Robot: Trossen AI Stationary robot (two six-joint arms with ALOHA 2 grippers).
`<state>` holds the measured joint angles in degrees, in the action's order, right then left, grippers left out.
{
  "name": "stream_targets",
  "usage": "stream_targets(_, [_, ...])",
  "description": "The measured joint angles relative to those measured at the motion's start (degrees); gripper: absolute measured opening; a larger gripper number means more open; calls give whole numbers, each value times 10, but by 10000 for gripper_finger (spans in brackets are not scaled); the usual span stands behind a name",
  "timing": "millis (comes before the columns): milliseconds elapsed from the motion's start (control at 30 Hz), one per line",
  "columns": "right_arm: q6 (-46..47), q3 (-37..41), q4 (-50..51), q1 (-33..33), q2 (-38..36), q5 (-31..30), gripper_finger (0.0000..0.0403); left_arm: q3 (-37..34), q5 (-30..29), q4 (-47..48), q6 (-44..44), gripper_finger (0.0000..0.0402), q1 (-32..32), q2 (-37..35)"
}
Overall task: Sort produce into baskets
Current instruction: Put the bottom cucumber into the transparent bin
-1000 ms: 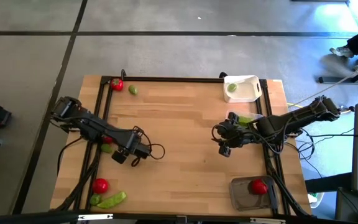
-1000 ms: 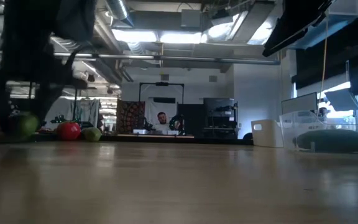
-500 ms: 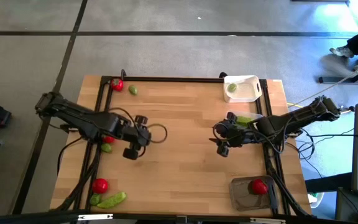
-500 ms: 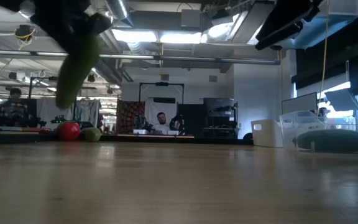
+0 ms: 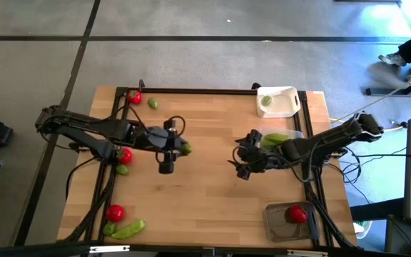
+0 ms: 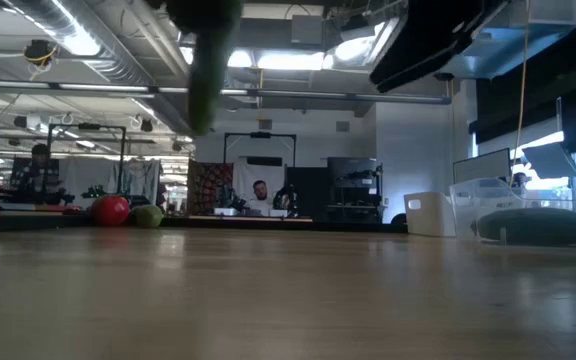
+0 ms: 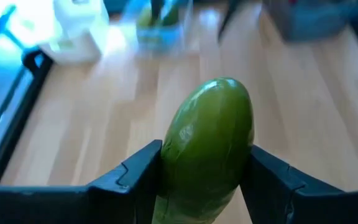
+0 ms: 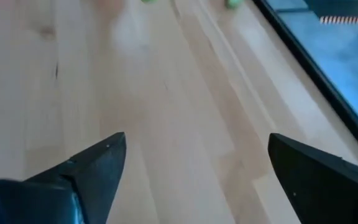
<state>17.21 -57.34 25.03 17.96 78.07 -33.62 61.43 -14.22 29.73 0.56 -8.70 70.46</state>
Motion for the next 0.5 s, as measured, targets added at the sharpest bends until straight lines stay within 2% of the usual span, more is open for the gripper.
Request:
stream_targets(267, [-111,0,-148,-25,35,-2,349,0,0,-101,-6,182,14,1])
stream_targets(500, [-178,0,-285,-49,55,67,317,0,0,-182,-21,182,16,3])
